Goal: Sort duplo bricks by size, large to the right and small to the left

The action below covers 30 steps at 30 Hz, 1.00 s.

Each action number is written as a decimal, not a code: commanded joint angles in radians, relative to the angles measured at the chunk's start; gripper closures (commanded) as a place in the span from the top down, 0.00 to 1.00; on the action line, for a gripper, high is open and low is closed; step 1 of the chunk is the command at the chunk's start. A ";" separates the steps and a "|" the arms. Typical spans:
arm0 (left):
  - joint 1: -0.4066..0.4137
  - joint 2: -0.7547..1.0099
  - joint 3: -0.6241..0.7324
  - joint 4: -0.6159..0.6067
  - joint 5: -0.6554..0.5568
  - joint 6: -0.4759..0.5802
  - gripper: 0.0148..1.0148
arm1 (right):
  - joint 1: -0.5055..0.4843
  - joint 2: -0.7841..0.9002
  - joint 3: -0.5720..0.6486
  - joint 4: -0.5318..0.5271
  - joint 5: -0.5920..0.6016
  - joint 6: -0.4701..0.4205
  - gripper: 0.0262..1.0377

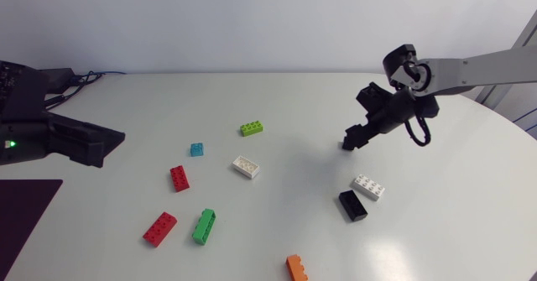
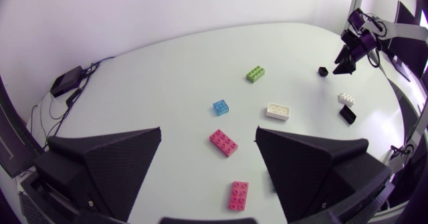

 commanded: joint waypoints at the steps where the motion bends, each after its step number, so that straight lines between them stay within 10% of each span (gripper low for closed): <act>1: 0.001 -0.008 -0.025 0.013 0.010 -0.007 0.97 | 0.014 0.102 0.062 -0.031 0.001 0.022 0.90; 12: 0.017 -0.008 -0.049 0.034 0.026 0.001 0.97 | -0.010 0.318 0.295 -0.067 0.008 0.028 0.90; 23: 0.015 -0.008 -0.068 0.049 0.037 -0.001 0.97 | 0.002 0.300 0.234 -0.074 0.008 0.049 0.89; 28: 0.014 -0.018 -0.075 0.049 0.037 -0.002 0.97 | -0.007 0.295 0.222 -0.062 0.011 0.049 0.65; 30: 0.014 -0.028 -0.077 0.049 0.037 -0.002 0.97 | -0.010 0.292 0.222 -0.053 0.008 0.056 0.41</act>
